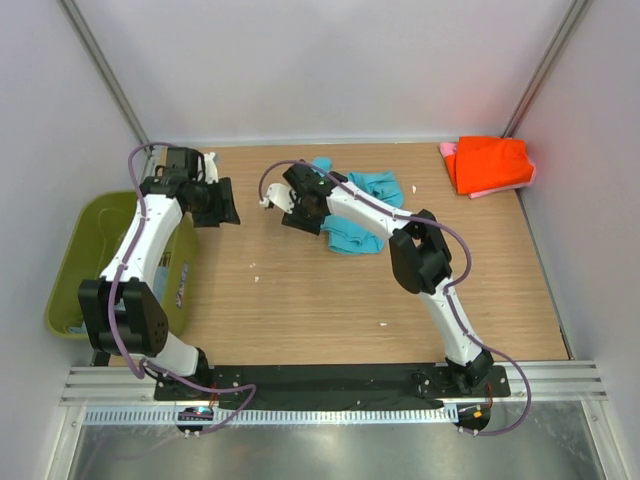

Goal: Fold and stack the t-shirts
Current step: Flatten the tshirt out

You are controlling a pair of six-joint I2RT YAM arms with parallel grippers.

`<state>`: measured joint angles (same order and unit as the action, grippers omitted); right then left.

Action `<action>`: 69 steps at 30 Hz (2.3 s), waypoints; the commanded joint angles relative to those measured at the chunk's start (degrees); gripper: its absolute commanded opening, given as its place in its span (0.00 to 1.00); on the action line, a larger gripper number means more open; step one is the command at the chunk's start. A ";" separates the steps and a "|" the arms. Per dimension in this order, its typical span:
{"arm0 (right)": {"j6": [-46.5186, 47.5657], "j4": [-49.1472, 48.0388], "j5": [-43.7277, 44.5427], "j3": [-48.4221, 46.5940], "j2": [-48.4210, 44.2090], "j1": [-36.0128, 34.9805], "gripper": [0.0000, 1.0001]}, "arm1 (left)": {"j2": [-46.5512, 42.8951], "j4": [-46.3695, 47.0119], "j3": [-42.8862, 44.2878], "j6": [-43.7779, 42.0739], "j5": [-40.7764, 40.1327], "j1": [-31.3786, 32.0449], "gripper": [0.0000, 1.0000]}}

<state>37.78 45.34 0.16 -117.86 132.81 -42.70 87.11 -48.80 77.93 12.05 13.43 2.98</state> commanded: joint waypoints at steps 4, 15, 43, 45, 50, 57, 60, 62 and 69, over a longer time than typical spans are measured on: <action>1.77 -1.57 5.37 1.41 1.39 -0.63 0.57 | -0.80 2.74 0.73 1.66 2.48 -0.61 0.57; 1.60 -4.03 9.32 1.06 2.63 -0.72 0.32 | -1.15 2.65 0.47 1.66 2.13 -0.70 0.58; 13.37 -18.71 31.30 1.40 -24.35 12.10 0.01 | 23.62 2.57 17.59 -1.76 13.72 14.15 0.59; 13.29 -18.45 31.30 2.72 -26.55 14.48 0.01 | 27.74 1.42 21.72 -2.47 12.24 15.73 0.59; 12.67 -18.10 31.83 8.08 -32.61 18.70 0.01 | 36.98 0.38 32.53 -6.15 8.63 16.70 0.59; 10.91 -16.78 30.78 10.46 -35.69 24.06 0.01 | 37.52 -0.95 33.01 -7.57 12.05 21.00 0.57; 9.16 -15.73 29.55 10.20 -35.43 25.64 0.01 | 33.75 -0.69 29.31 -7.40 10.84 25.74 0.57; 8.89 -15.28 29.10 9.93 -34.82 26.09 0.01 | 31.55 -0.34 26.67 -7.92 7.60 30.03 0.57; 7.05 -13.88 27.08 -2.78 -26.91 25.47 0.01 | 32.41 -0.16 26.83 -10.29 0.03 39.64 0.57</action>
<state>46.54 32.40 27.97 -113.38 104.18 -16.58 121.80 -49.10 103.37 3.70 18.11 41.74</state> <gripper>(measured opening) 0.043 0.567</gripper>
